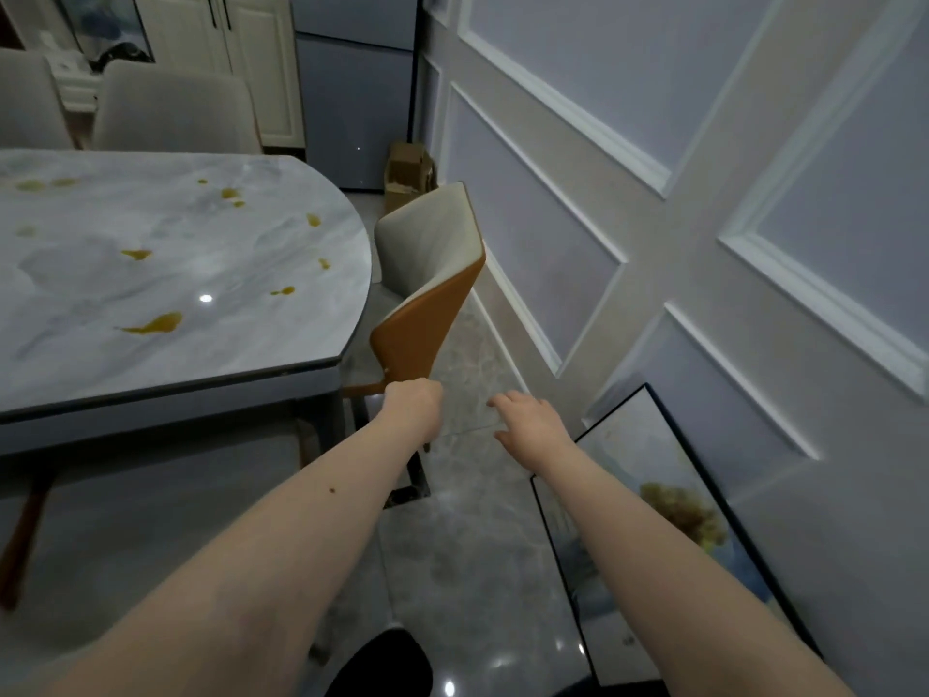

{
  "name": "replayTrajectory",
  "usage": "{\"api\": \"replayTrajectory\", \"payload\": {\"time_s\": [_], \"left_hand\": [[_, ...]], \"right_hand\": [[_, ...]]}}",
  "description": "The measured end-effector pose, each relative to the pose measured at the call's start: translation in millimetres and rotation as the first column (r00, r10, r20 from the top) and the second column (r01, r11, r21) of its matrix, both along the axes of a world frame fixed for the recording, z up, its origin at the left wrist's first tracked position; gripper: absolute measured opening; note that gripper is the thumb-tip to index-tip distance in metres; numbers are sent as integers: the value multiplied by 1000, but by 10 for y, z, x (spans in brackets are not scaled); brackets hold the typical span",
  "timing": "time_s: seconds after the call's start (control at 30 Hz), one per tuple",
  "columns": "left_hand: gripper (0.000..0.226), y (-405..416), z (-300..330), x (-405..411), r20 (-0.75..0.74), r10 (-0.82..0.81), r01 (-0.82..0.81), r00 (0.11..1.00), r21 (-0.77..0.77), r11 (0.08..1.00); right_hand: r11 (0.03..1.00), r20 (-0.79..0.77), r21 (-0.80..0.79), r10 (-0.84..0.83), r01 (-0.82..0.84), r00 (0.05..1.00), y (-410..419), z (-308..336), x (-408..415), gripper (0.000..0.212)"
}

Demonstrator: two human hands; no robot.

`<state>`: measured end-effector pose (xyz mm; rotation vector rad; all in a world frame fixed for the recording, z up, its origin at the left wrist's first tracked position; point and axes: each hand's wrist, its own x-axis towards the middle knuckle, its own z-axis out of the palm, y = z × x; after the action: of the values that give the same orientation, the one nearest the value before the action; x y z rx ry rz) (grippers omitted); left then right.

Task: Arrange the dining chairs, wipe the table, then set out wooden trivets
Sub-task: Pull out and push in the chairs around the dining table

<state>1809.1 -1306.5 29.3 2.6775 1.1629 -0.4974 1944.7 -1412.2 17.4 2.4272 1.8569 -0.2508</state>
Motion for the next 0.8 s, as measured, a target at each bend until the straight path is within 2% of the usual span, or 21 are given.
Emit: {"api": "replayTrajectory", "payload": {"time_s": [0.17,0.3,0.47,0.53,0.63,0.8], "left_hand": [[21,777,-44,717,67,43,-44,997,22,999],[24,1268,-19,1224,179,129,-139,975,45,989],[25,1762,-66,1873,254,151,-186,955,121,975],[29,1963,-78,2153,272,210,-259,939,156,953],[29,2234,-88,2532,354,319,-376,879,103,921],[42,2592,-50,2995,308,478,-511,822,32,859]], "right_hand": [[1000,-19,16,-3,3,1000,732,80,685,50],[999,-52,51,9,-6,999,1189,132,1197,51],[997,-58,55,64,-60,996,1823,80,1877,51],[993,-57,57,110,-107,992,2106,20,2204,52],[982,-56,70,182,-178,982,2527,17,2671,54],[947,-31,45,320,-319,947,3223,144,3280,52]]}}
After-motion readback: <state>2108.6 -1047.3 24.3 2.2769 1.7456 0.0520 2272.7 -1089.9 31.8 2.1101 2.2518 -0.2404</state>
